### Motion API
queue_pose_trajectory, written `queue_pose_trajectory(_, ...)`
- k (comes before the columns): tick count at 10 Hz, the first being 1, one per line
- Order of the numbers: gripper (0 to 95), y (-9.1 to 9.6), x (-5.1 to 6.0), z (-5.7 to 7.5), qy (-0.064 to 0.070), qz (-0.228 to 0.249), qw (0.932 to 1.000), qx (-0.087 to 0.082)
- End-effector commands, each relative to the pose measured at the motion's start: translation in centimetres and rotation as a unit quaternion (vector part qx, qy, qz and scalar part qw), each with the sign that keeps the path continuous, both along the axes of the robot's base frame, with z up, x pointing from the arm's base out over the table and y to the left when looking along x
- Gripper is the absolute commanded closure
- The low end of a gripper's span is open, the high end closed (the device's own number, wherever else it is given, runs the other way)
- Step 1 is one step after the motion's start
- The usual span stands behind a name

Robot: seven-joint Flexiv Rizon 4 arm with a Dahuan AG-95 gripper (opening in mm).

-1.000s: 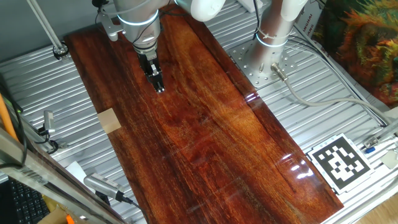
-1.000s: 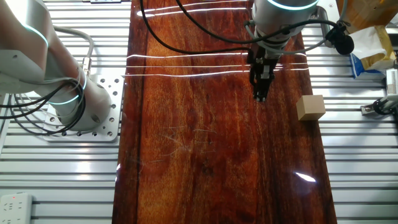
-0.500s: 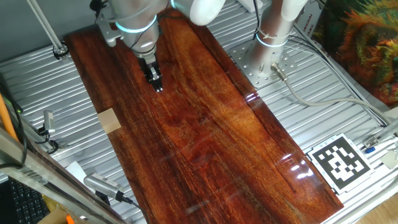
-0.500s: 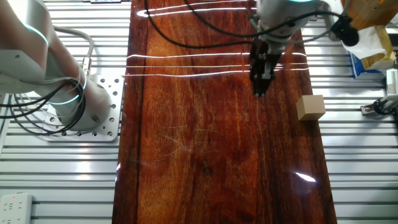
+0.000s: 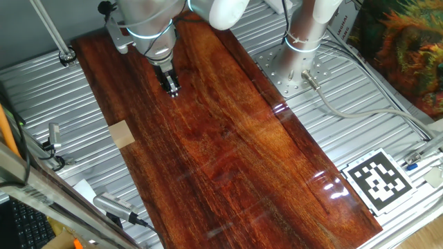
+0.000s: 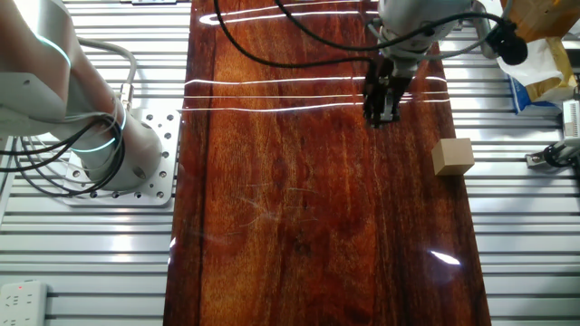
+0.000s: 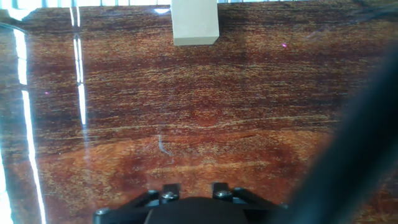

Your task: Hold a small block with the gripper and sweep it from left to right on the table

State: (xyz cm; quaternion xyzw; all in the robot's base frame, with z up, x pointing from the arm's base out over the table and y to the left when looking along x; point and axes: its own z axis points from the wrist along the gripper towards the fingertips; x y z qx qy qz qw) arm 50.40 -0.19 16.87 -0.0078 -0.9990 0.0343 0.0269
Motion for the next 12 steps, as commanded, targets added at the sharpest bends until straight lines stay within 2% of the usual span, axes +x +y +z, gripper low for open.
queue_pose_trajectory(1,95.0,-0.7,2.8,-1.7,-0.003,0.011,0.9999,0.003)
queue_pose_trajectory(2,95.0,-1.0,4.8,-2.6,-0.005,0.011,0.9999,0.004)
queue_pose_trajectory(3,95.0,-1.0,5.4,-2.9,-0.006,0.011,0.9999,0.004)
queue_pose_trajectory(4,95.0,-1.2,7.6,-3.4,-0.006,0.01,0.9999,0.004)
queue_pose_trajectory(6,95.0,-1.8,10.7,-3.6,-0.007,0.014,0.9998,0.008)
queue_pose_trajectory(8,95.0,-2.4,13.2,-3.8,-0.008,0.016,0.9998,0.012)
queue_pose_trajectory(10,95.0,-2.8,15.3,-4.7,-0.011,0.014,0.9998,0.013)
queue_pose_trajectory(12,95.0,-2.8,16.8,-5.7,-0.012,0.013,0.9997,0.014)
